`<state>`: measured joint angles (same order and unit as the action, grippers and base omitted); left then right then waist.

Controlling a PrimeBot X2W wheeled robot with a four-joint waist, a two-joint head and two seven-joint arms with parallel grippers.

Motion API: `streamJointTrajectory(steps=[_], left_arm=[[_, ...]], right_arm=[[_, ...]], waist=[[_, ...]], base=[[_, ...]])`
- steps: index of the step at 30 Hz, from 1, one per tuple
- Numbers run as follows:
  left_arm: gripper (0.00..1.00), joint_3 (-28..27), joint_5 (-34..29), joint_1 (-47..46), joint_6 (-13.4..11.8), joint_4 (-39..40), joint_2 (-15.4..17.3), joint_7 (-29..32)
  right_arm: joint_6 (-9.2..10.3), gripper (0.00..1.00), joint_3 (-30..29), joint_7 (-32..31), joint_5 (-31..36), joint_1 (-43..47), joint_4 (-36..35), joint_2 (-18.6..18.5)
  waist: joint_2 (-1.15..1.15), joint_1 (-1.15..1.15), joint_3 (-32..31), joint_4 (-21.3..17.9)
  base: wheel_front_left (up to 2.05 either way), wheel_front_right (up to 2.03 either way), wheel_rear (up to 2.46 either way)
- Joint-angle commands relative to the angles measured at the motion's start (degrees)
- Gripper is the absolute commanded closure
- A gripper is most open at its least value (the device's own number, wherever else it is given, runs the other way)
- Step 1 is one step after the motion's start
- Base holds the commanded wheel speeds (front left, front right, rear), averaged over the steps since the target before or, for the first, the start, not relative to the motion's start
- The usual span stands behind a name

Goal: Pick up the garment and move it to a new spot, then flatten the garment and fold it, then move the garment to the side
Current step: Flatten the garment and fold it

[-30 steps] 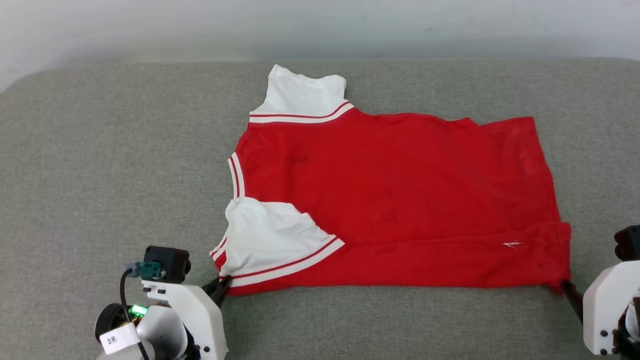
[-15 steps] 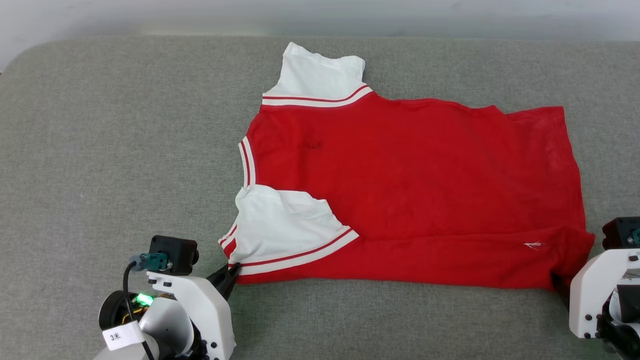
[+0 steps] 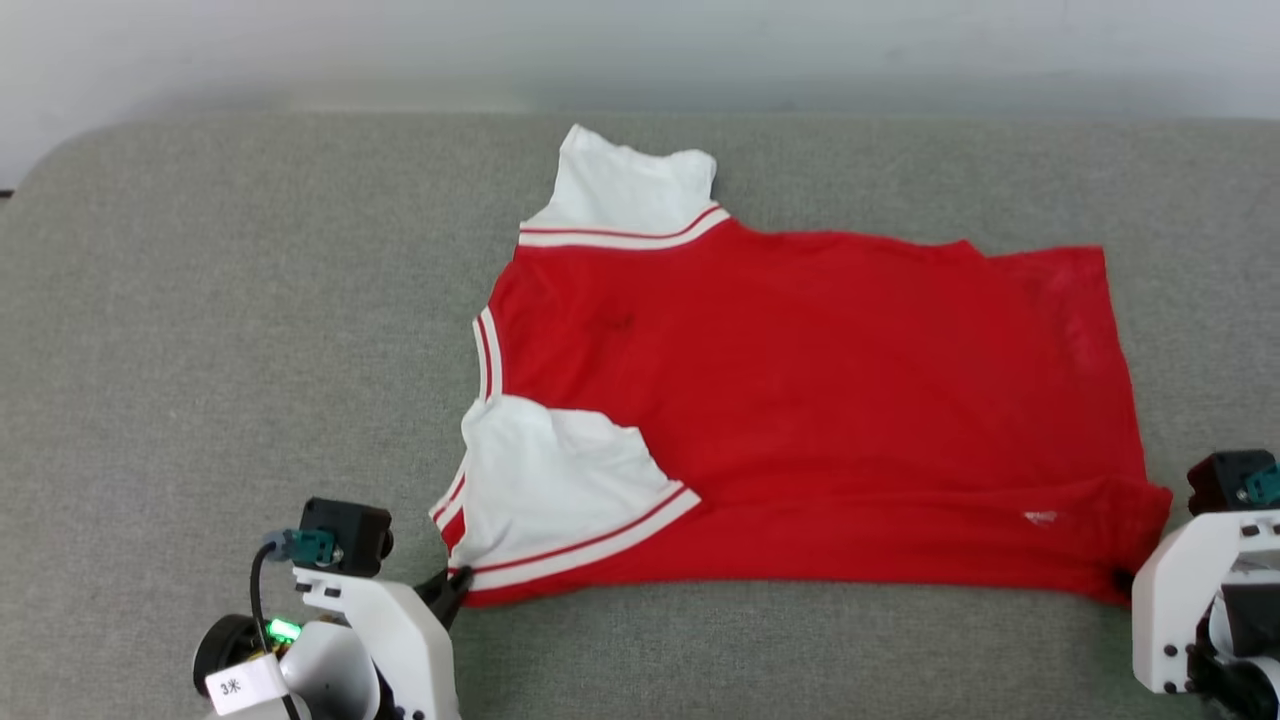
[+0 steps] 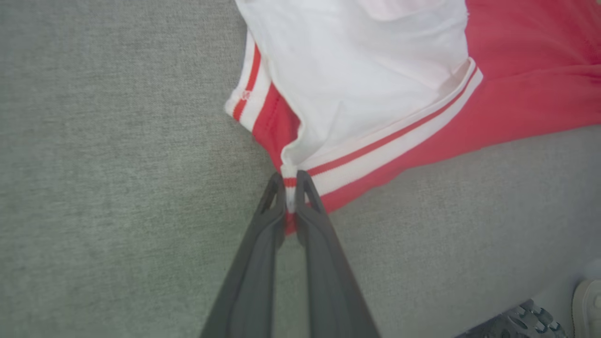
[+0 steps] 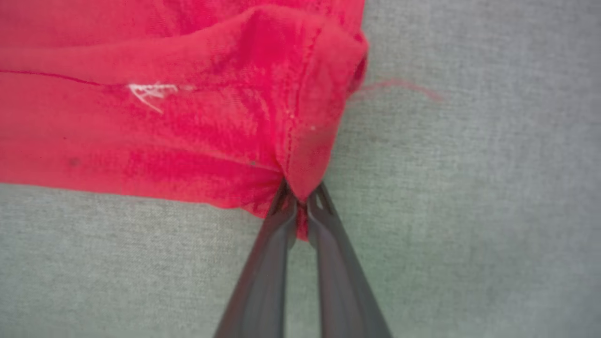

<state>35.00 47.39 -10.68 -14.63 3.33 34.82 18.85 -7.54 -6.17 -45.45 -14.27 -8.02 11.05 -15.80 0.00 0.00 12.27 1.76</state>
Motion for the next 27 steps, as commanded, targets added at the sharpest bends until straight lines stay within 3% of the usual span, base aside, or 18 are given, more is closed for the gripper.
streamJointTrajectory(steps=[1,16,27], left_arm=[[1.0,0.19,0.37,1.01,0.12,-0.46,0.22,0.2],[1.0,2.18,3.23,10.37,-1.58,3.24,3.36,3.12],[1.0,3.71,2.68,8.27,1.44,-1.74,0.9,1.18]], right_arm=[[0.11,1.0,-0.03,-0.63,-0.32,1.87,0.71,-0.75],[0.11,1.0,-1.62,-6.97,-6.2,13.49,-7.58,-3.5],[0.1,1.0,-0.97,-4.9,-4.36,13.5,-5.97,-1.87]], waist=[[0.0,0.0,-1.64,-0.44],[0.0,0.0,-8.09,-0.55],[0.0,0.0,-5.04,-0.51]], base=[[0.0,0.0,0.0],[0.0,0.0,0.0],[0.0,0.0,0.0]])
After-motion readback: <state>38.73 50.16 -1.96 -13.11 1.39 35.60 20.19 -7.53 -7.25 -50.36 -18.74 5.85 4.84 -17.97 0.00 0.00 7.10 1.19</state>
